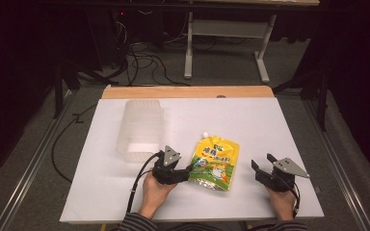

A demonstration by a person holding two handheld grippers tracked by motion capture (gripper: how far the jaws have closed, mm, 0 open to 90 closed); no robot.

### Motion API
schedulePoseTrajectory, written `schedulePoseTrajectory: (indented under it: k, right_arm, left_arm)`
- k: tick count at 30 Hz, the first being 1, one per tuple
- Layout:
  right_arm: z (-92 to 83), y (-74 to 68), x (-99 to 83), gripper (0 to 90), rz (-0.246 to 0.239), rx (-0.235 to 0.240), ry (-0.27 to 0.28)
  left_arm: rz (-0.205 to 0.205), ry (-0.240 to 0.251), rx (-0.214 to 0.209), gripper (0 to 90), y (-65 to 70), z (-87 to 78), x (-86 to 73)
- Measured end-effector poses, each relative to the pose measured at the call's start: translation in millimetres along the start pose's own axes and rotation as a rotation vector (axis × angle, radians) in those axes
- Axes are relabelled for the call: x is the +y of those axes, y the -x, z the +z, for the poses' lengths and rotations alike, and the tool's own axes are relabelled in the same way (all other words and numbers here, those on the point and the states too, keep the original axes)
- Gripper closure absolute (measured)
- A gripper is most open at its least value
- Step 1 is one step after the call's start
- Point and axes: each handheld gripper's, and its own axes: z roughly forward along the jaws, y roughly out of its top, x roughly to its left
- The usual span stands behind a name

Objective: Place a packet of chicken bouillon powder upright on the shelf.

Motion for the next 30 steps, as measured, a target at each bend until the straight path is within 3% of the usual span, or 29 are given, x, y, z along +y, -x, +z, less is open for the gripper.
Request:
schedulePoseTrajectory:
  k: [10,13,20,24,30]
  right_arm:
    - [0.3,-0.6,0.1,32.2,-0.004,-0.003,-0.004]
    - [0.8,-0.7,0.3,32.2,-0.006,-0.002,-0.008]
    - [1.1,-0.1,0.5,32.8,-0.004,-0.003,-0.011]
    - [1.8,-0.4,0.6,32.9,-0.002,-0.004,-0.016]
    - [0.9,-0.2,0.4,32.9,-0.002,-0.004,-0.010]
  left_arm:
    - [0.019,-0.046,0.015,34.6,4.4,15.1,5.9]
    - [0.000,-0.058,0.013,34.2,7.2,24.1,9.6]
    - [0.002,-0.101,0.014,31.3,11.0,38.8,9.1]
    - [-0.051,-0.131,0.022,29.4,8.0,52.2,13.1]
    - [-0.044,-0.142,0.038,29.2,9.2,64.9,11.1]
